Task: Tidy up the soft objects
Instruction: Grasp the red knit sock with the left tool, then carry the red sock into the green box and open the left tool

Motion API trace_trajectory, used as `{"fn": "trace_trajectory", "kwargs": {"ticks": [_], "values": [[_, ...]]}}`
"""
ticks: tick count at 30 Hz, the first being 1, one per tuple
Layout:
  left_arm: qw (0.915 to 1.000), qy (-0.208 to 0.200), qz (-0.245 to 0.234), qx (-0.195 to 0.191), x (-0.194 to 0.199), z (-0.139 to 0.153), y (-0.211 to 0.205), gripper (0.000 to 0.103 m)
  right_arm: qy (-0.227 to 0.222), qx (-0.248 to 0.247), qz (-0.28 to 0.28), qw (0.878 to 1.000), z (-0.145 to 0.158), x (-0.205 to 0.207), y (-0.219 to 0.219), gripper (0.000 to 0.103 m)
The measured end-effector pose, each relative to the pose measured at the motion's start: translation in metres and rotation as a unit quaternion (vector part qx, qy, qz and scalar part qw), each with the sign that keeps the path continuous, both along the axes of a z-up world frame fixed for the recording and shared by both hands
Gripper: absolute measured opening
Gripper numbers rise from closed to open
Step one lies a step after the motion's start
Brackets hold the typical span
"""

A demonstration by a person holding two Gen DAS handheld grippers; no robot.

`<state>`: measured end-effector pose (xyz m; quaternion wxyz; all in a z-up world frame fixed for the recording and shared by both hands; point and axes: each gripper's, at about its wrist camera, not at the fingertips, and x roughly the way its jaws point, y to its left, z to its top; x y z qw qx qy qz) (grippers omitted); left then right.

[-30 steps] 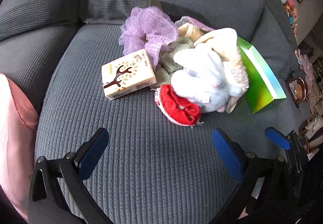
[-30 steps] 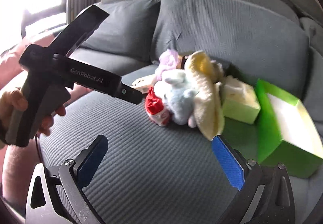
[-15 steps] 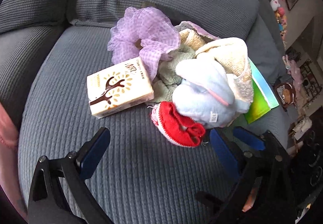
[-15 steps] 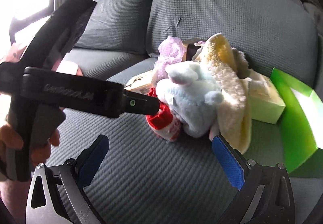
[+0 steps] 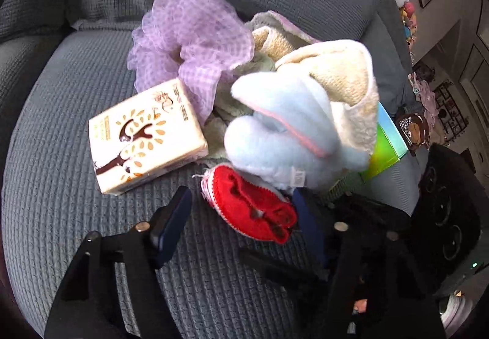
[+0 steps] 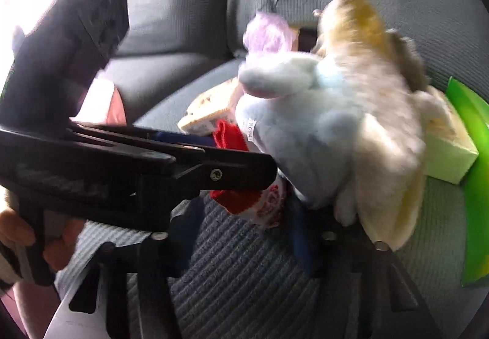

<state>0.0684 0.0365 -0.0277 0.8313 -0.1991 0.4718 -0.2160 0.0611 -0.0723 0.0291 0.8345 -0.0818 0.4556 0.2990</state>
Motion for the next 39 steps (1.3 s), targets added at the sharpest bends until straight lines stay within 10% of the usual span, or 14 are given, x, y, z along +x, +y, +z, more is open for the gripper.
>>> {"fn": "trace_trajectory", "kwargs": {"ticks": [8, 24, 39], "values": [[0.9998, -0.007, -0.017, -0.011, -0.015, 0.007, -0.006, 0.051, 0.019, 0.031, -0.011, 0.999, 0.000, 0.006, -0.010, 0.036], [0.9956, -0.074, -0.046, 0.036, -0.078, 0.086, -0.068, 0.051, -0.068, 0.077, -0.001, 0.995, 0.060, -0.059, -0.058, 0.036], [0.9813, -0.125, -0.112, 0.095, -0.059, 0.119, -0.169, 0.053, -0.127, 0.119, -0.091, 0.981, 0.086, -0.086, -0.137, 0.036]]}}
